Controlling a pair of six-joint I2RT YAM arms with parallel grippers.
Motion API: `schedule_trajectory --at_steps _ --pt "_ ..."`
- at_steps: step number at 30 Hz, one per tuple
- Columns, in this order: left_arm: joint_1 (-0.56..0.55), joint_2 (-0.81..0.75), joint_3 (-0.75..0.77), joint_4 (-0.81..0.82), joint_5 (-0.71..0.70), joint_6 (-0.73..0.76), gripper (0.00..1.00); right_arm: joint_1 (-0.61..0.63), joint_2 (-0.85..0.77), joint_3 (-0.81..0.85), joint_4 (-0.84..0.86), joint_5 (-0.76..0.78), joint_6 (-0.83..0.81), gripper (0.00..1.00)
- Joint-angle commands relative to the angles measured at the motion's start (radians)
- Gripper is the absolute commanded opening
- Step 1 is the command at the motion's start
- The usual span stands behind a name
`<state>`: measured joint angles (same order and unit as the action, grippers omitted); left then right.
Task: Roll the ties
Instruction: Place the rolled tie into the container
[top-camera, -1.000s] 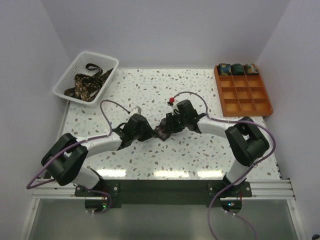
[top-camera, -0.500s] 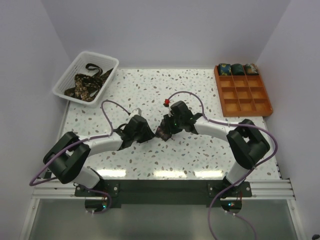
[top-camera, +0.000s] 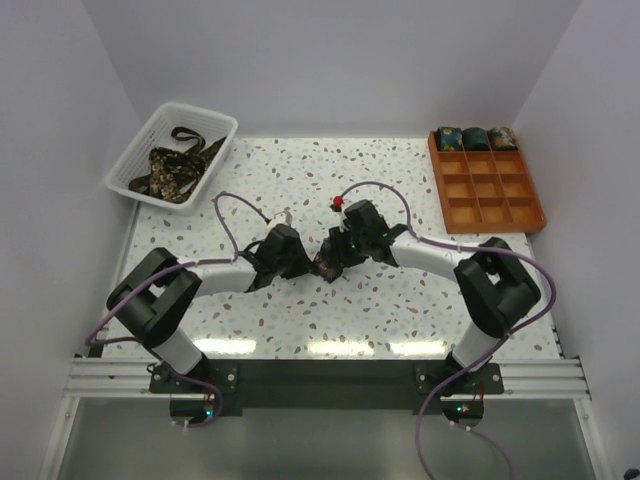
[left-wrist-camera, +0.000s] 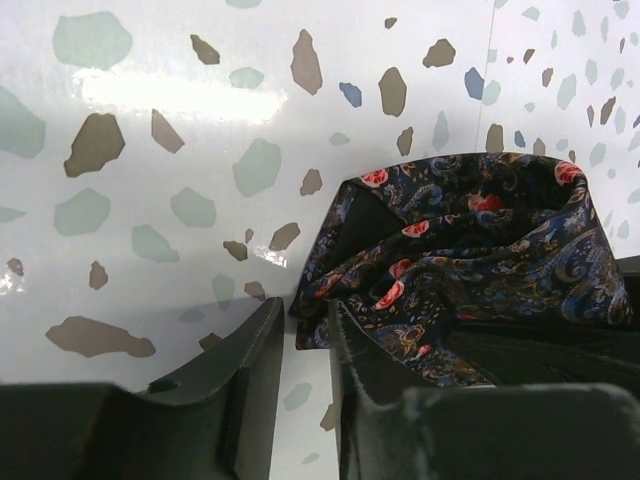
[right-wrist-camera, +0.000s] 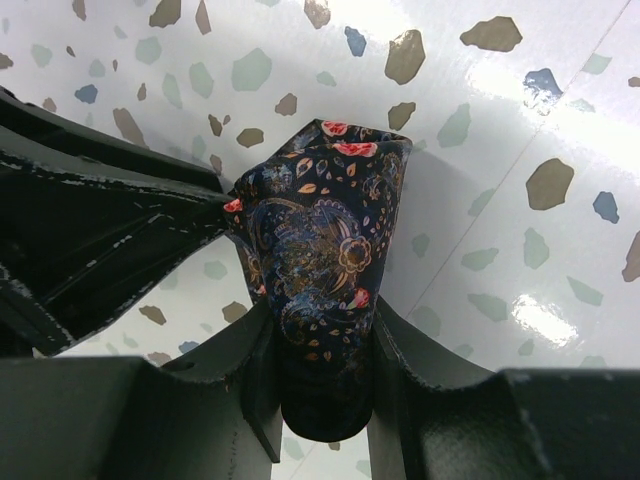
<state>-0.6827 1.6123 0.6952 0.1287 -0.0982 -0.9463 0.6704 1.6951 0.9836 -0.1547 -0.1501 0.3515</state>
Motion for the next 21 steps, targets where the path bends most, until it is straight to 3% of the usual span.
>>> schedule_trajectory --at_steps 1,12,21 --pt "0.003 0.035 0.026 0.016 0.017 0.043 0.29 -0.014 -0.014 0.007 0.044 -0.057 0.061 0.02" --pt "-0.011 0.044 -0.013 0.029 0.04 0.032 0.18 -0.077 -0.051 -0.094 0.219 -0.081 0.248 0.0" --pt "-0.014 0.067 0.004 0.037 0.038 0.032 0.05 -0.08 -0.048 -0.105 0.228 -0.091 0.268 0.0"
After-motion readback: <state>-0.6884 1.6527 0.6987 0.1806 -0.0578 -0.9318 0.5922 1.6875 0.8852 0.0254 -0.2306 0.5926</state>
